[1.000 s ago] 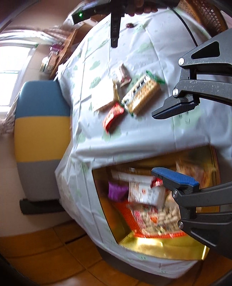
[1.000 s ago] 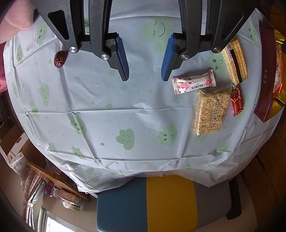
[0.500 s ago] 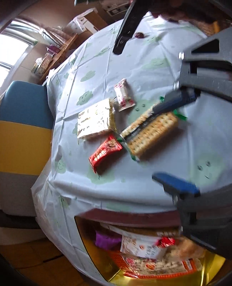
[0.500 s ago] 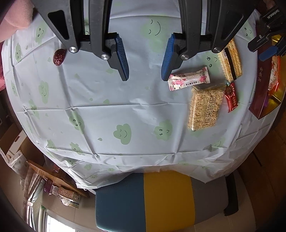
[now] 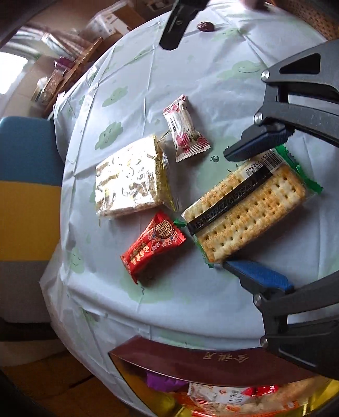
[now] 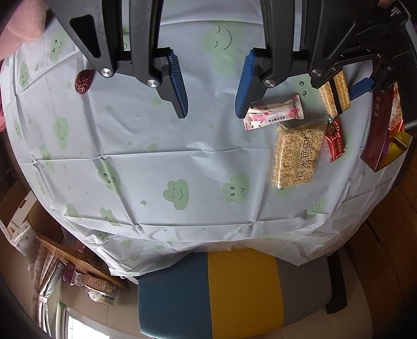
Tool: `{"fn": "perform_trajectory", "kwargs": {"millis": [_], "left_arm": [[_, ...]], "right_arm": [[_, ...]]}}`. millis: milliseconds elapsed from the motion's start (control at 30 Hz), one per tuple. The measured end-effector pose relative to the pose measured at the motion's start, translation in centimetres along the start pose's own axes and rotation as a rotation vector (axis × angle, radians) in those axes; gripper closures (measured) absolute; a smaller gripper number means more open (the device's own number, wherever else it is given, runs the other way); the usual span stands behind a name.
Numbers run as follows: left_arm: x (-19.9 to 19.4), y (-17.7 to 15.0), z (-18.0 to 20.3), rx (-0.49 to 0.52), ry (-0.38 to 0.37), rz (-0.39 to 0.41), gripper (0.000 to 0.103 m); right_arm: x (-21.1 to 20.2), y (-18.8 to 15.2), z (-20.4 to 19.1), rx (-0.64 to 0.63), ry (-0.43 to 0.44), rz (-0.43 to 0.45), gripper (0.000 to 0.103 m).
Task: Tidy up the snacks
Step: 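Grasp the black-striped cracker pack with the left gripper and lift it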
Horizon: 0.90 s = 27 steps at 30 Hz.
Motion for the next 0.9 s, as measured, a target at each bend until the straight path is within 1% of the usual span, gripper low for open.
{"fn": "perform_trajectory", "kwargs": {"millis": [133,233,333,400,500,633,900], "left_arm": [[-1.2,-0.9,0.4,0.063,-0.059,0.015,0.048],[-2.5,-2.6,0.7,0.140,-0.112,0.024,0.050],[-3.4,-4.0,0.6,0.193,-0.116,0.055,0.050],[-3.6,-4.9,0.2,0.195,-0.121,0.055,0.048],[-3.8,-5.3,0.3,0.225,-0.116,0.087,0.047],[-3.9,-5.3,0.4,0.217,-0.111,0.096,0.049],[-4.4,-6.0,0.4,0.227,-0.090,0.174,0.049]], "right_arm": [[0.1,0.1,0.2,-0.003,-0.011,0.002,0.065],[0.3,0.0,0.3,-0.008,-0.017,-0.005,0.065],[0.3,-0.2,0.1,-0.020,-0.019,-0.010,0.065],[0.4,-0.4,0.2,-0.022,-0.023,-0.018,0.065],[0.6,-0.6,0.3,-0.019,-0.027,-0.028,0.065],[0.6,-0.7,0.2,-0.022,-0.028,-0.031,0.065],[1.1,-1.1,0.4,-0.018,-0.038,-0.050,0.065]]}}
Point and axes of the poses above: each gripper's, at about its wrist camera, not at the fingertips, and x roughly the way its jaws point, z to its right, y to its top, the point moved 10 cm from there along x, roughly the way its jaws point, and after that the axes turned 7 degrees about z, right-handed, at the moved point
